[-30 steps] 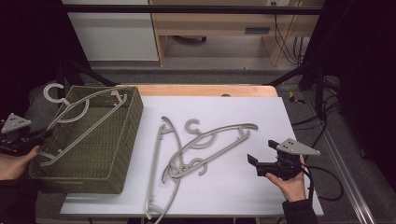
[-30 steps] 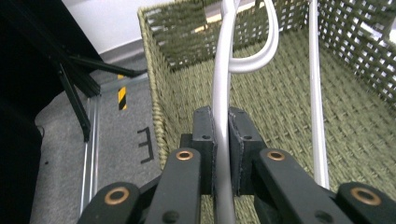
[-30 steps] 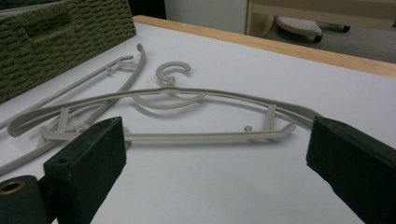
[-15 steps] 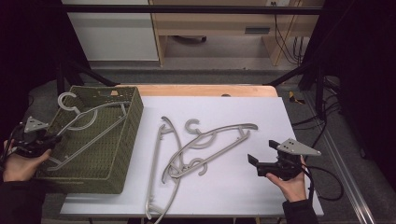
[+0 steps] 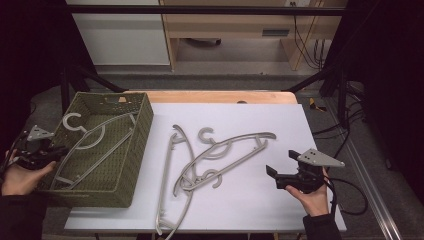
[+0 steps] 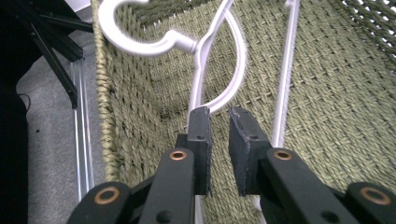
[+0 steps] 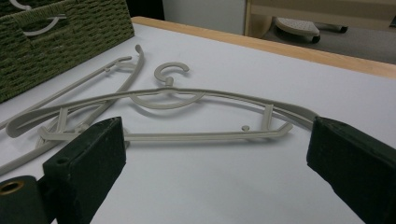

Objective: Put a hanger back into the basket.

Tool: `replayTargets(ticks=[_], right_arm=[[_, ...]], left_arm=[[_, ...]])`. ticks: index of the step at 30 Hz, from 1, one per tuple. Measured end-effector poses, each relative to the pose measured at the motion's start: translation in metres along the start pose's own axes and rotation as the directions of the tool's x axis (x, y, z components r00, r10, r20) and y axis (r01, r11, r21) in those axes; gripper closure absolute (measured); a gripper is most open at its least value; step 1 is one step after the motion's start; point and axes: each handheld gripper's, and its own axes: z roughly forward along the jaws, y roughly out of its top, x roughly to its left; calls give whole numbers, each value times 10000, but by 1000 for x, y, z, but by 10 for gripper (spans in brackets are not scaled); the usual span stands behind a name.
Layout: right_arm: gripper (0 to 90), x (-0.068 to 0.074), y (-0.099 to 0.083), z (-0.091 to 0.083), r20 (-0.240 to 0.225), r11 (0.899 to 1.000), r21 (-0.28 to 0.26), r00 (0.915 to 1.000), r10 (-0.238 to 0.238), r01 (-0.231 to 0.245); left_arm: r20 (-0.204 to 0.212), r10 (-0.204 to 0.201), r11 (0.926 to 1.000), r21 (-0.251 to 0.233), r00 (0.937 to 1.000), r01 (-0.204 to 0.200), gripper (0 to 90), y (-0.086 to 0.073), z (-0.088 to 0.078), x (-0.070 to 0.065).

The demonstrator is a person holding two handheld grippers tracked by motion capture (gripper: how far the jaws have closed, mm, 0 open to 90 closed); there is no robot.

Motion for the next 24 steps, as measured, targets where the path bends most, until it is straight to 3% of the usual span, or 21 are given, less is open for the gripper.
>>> replayTargets(ticks=[5,12,16,19,22,24], right_arm=[[51,0,0,0,-14,10000,-11,10000,-14,14],[50,0,-1,0,9,10000,-34,10000,53,-53],[50,0,-1,-1,-2,10000,-34,10000,80,-80],[49,-1,-1,-1,-29,10000,-71,10000,49,-49],[47,-1,-1,-1,-23,9999,-95,9999,131,-131],[47,-1,-1,-1,-23,9998,-134,9999,113,-114]], left_arm=[[247,-101,9971,-754,9996,120,761,2,-13,-6],[759,-182,9772,-2097,9970,338,622,10,-29,-30],[1266,-334,9565,-2835,9914,684,502,17,-36,-44],[1408,-241,9419,-3286,9897,697,437,23,-40,-57],[1908,-272,9215,-3756,9812,986,384,26,-41,-69],[2089,-196,9130,-3949,9777,1026,345,27,-40,-78]])
